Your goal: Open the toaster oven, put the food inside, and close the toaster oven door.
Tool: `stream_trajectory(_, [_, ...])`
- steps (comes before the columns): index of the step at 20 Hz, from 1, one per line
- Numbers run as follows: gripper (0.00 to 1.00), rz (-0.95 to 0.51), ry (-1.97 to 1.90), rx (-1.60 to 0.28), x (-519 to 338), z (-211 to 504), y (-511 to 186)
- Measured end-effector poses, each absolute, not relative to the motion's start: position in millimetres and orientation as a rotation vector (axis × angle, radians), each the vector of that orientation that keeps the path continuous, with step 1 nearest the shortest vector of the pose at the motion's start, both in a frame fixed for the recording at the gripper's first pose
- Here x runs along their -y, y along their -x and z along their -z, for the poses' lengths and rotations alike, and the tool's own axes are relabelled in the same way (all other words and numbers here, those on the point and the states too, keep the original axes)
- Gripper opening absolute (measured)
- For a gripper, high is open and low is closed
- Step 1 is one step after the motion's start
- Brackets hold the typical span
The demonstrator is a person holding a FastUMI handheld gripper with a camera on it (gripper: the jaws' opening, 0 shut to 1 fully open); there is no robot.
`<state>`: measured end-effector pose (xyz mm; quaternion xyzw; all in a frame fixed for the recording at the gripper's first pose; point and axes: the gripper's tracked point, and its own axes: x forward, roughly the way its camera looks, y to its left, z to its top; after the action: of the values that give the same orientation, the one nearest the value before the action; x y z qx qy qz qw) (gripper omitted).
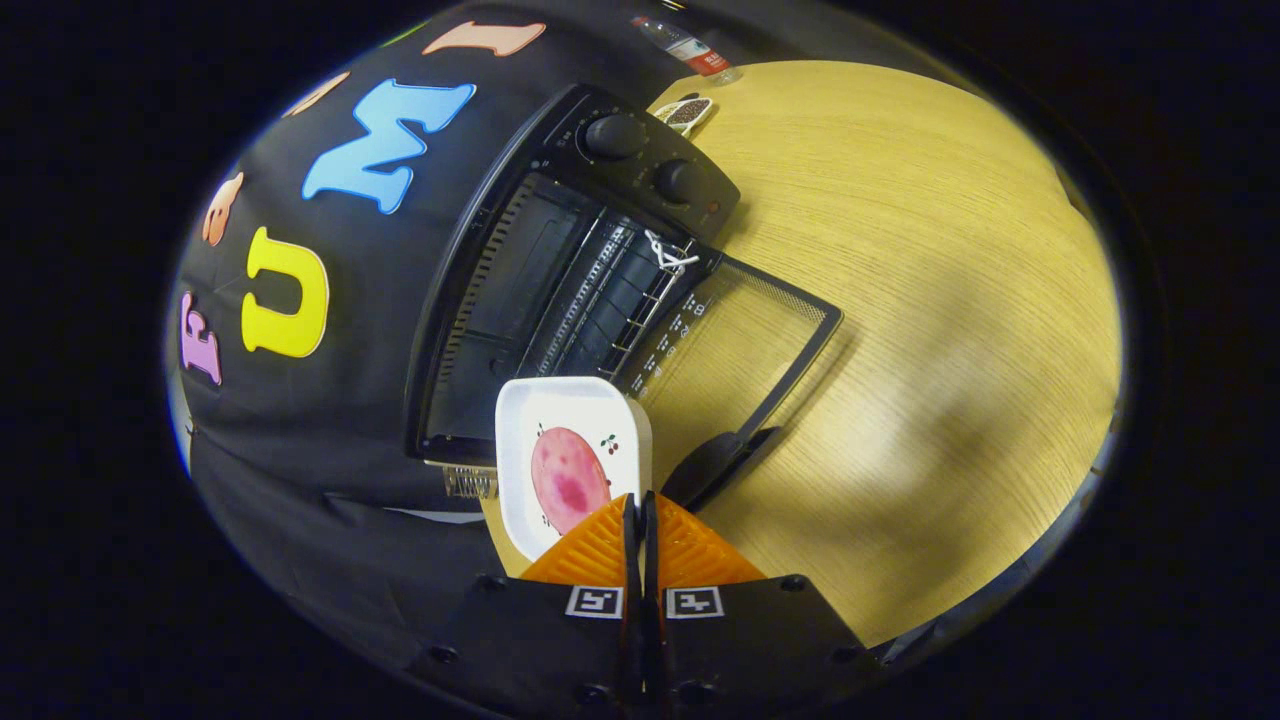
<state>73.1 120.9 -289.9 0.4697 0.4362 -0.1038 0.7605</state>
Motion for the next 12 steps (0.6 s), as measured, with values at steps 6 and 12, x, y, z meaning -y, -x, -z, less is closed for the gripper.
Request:
stream_trajectory(6, [0.02, 0.327, -1.179, -0.881, -109.3, 294.3, -111.7])
stream_trajectory(12, [0.02, 0.422, -1.289, -0.821, -101.1, 303.6, -143.2])
